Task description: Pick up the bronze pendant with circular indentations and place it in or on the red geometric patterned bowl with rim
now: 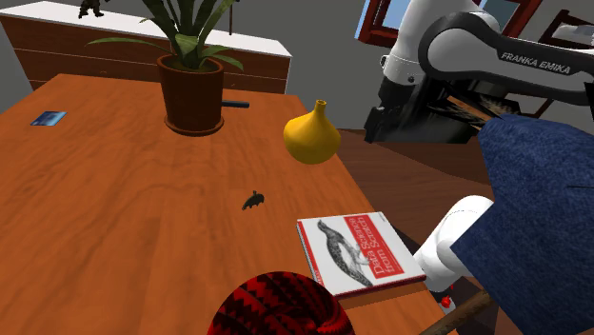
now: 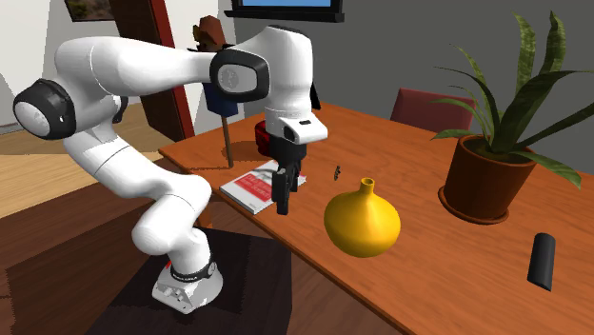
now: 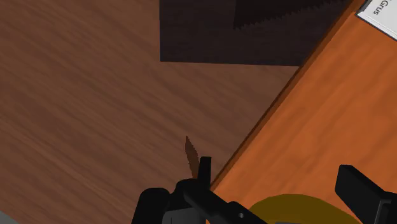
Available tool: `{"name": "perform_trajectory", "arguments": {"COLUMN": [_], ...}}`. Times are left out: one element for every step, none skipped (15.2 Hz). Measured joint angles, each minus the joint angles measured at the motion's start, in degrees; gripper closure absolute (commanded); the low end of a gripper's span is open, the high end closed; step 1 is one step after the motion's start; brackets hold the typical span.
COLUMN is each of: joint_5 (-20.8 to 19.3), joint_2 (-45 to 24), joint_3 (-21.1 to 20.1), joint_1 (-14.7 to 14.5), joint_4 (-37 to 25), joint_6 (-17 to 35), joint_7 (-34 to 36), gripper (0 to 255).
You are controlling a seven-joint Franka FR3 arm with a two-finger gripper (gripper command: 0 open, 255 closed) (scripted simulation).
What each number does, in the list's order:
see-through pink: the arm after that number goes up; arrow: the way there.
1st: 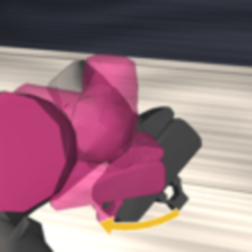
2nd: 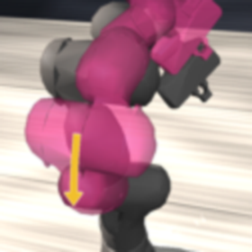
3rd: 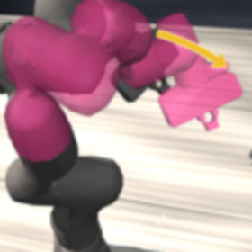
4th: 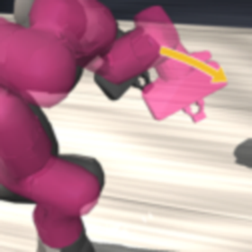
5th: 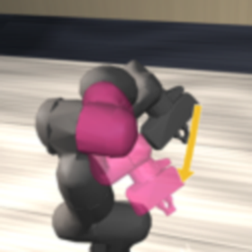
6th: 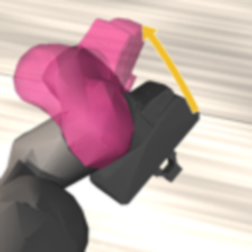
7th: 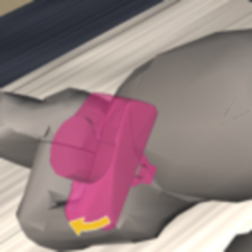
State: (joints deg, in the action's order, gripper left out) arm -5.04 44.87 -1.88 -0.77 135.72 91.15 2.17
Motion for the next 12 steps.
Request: {"name": "perform_trajectory", "arguments": {"joint_5": [0.00,0.48,1.14,1.92,2.80,3.66,4.47,5.25,5.94,6.74,7.57,8.16], "joint_2": [0.00,-1.11,-2.61,-4.64,-6.61,-8.67,-10.90,-13.20,-15.23,-17.33,-19.03,-21.27], "joint_3": [0.00,-0.41,-0.93,-1.56,-2.30,-3.01,-3.67,-4.29,-4.75,-5.41,-6.08,-6.48], "joint_1": [0.00,-0.27,-0.64,-1.07,-1.57,-2.05,-2.49,-2.92,-3.29,-3.75,-4.25,-4.56], "joint_4": [0.00,-0.58,-1.52,-2.51,-3.68,-5.06,-5.95,-7.37,-8.83,-9.99,-10.76,-12.57], "joint_6": [0.00,-0.02,-0.36,-0.33,-0.66,-1.10,-0.86,-1.11,-1.64,-1.77,-1.91,-2.53], "joint_7": [0.00,0.35,0.74,1.25,1.86,2.42,2.95,3.43,3.69,4.24,4.80,5.02], "gripper": [0,0,0,0,0,0,0,0,0,0,0,0]}}
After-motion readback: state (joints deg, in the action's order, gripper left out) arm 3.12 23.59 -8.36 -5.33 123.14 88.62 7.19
